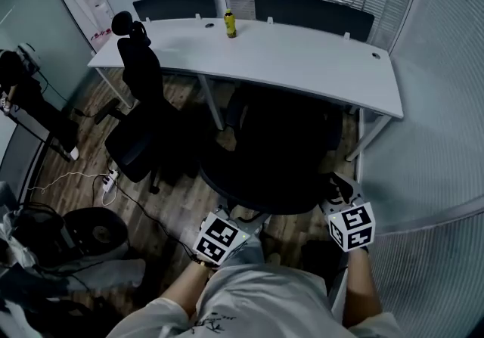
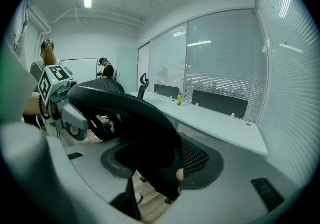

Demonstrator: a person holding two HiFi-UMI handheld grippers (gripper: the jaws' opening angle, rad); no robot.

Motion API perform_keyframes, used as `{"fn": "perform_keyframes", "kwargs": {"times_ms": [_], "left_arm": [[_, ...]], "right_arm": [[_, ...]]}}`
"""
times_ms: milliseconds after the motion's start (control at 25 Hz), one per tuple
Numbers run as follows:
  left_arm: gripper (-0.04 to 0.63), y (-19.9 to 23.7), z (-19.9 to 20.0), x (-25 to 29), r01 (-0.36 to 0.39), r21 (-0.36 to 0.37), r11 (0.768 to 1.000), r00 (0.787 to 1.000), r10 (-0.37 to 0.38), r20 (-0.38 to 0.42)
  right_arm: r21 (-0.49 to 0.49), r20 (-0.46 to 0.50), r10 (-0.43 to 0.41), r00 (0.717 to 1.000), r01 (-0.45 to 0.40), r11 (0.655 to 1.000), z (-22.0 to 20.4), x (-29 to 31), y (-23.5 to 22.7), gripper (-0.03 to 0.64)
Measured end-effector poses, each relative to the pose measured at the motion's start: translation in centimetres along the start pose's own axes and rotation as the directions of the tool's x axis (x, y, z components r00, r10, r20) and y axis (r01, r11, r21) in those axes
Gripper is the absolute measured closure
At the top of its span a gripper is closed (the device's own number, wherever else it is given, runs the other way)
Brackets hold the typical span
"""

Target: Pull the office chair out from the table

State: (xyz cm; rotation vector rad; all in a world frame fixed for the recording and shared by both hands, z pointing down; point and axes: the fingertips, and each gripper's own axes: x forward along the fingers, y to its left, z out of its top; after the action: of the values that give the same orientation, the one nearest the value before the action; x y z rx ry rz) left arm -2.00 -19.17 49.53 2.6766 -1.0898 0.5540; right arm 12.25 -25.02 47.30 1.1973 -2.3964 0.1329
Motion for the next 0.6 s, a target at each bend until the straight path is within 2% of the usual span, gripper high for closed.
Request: {"fn": "perform_keyframes", "kwargs": {"times_ms": [280, 600], "left_arm": [[0.301, -1.8, -1.3, -1.9, -0.008, -0.012, 1.0, 1.0, 0.008, 0.004], [0.301, -2.8, -1.3, -5.2, -0.003, -0.025, 1.0, 1.0, 0.003, 0.003]], "right_arm": [[-0.001, 0.012, 0.018, 1.0, -0.018, 1.0, -1.1, -1.5, 2.0, 0.405], [-0.003, 0.015, 0.026, 1.0, -0.026, 1.0, -0.3, -3.5, 4.8, 0.407]]}}
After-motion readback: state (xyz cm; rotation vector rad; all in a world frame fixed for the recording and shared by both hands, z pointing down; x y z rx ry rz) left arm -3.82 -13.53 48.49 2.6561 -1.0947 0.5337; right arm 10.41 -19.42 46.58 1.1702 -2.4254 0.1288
